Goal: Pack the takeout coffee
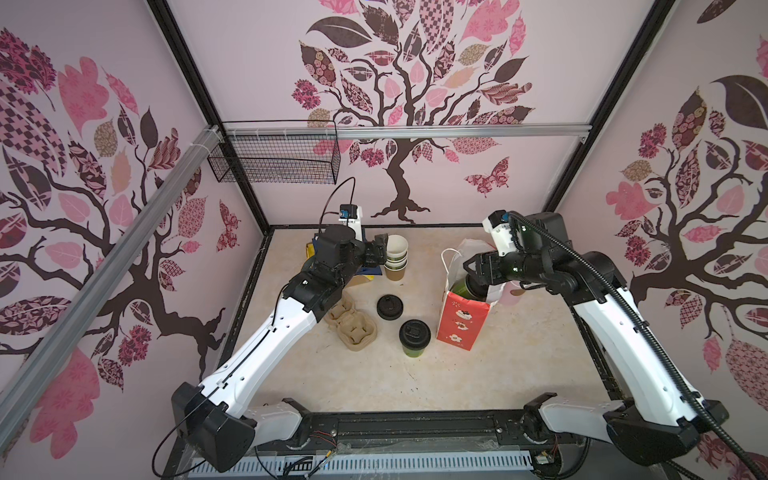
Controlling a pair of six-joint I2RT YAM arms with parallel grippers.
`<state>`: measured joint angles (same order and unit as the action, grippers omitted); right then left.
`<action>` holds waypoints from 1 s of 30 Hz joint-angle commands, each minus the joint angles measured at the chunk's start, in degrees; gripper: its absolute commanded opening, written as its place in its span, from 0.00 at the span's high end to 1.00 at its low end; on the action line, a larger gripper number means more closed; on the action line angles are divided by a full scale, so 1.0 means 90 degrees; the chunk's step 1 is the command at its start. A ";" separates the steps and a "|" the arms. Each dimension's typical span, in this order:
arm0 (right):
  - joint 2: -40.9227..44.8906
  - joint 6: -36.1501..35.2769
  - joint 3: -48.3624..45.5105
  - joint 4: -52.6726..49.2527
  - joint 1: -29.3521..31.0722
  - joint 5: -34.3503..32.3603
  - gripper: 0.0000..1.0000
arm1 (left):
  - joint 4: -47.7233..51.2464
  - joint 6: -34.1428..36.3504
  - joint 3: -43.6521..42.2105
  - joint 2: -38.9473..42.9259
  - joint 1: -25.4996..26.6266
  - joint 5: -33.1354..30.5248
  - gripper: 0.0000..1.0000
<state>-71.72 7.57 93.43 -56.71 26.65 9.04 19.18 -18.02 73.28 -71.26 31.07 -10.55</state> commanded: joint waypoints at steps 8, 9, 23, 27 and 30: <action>0.0189 0.0933 -0.0740 -0.0446 0.3136 -0.1082 0.30 | 0.2090 -0.1595 -0.1026 0.2070 -0.0020 -0.0977 0.16; 0.0196 0.1068 -0.0818 -0.0417 0.3320 -0.1153 0.30 | 0.2279 -0.1751 -0.1116 0.2298 -0.0019 -0.1049 0.17; -0.1018 0.2941 -0.1087 -0.0578 0.4665 -0.1702 0.24 | 0.4620 -0.3271 -0.1803 0.4752 -0.0016 -0.1223 0.16; -0.1425 0.3325 -0.1122 -0.0277 0.4675 -0.1802 0.19 | 0.4985 -0.3355 -0.1815 0.5005 -0.0022 -0.1128 0.16; -0.1811 0.3829 -0.0982 -0.0652 0.4675 -0.2328 0.14 | 0.5190 -0.3379 -0.1762 0.5125 -0.0024 -0.1048 0.16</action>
<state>-84.95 35.16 83.55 -59.70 68.51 -7.07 62.33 -47.46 58.26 -26.06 31.05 -20.69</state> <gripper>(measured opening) 0.856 0.839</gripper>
